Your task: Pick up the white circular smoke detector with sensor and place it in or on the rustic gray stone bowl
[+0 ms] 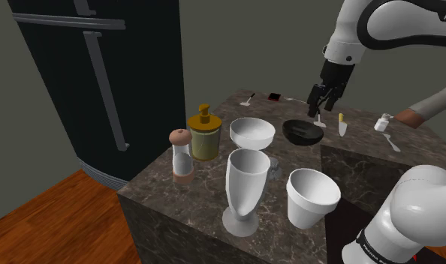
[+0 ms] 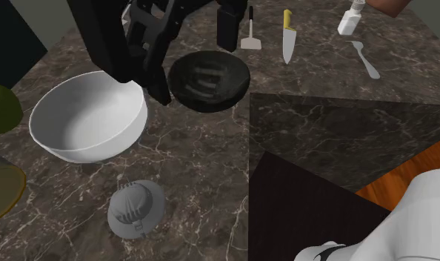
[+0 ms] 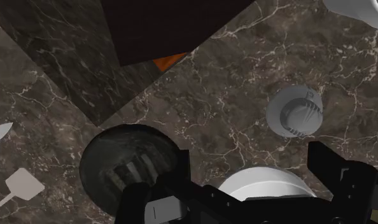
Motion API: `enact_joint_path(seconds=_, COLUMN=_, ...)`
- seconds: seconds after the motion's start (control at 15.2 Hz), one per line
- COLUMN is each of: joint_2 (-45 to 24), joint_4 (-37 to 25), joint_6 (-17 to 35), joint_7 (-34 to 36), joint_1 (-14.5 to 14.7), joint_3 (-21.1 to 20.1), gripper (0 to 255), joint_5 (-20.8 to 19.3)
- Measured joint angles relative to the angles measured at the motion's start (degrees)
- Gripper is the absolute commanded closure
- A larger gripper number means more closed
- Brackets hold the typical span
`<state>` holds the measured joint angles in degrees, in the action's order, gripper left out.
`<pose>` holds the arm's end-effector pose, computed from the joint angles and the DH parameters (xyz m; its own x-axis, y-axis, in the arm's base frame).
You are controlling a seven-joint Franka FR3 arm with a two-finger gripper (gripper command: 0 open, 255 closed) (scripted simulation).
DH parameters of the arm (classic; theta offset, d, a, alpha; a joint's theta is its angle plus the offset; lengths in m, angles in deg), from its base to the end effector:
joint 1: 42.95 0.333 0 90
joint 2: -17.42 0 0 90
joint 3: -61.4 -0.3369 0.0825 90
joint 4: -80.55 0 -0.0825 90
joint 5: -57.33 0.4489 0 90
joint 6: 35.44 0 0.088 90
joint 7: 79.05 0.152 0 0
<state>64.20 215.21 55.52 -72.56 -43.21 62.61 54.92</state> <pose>0.3523 -0.0168 0.5758 0.9897 -0.1319 0.0563 -0.1333 -0.9909 0.0204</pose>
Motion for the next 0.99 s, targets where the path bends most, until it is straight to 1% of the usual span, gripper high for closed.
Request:
enact_joint_path(seconds=0.13, joint_2=-0.13, joint_4=0.67, joint_6=0.68, joint_7=0.4, joint_1=0.19, joint_3=-0.38, gripper=0, joint_5=0.31)
enact_joint_path(seconds=0.53, joint_2=-4.28, joint_4=5.99, joint_6=8.86, joint_7=3.49, joint_1=2.03, joint_3=-3.46, gripper=0, joint_5=3.05)
enact_joint_path(seconds=0.99, joint_2=-13.7, joint_4=8.55, joint_6=19.51, joint_7=7.55, joint_1=4.6, joint_3=-7.91, gripper=0, joint_5=6.46)
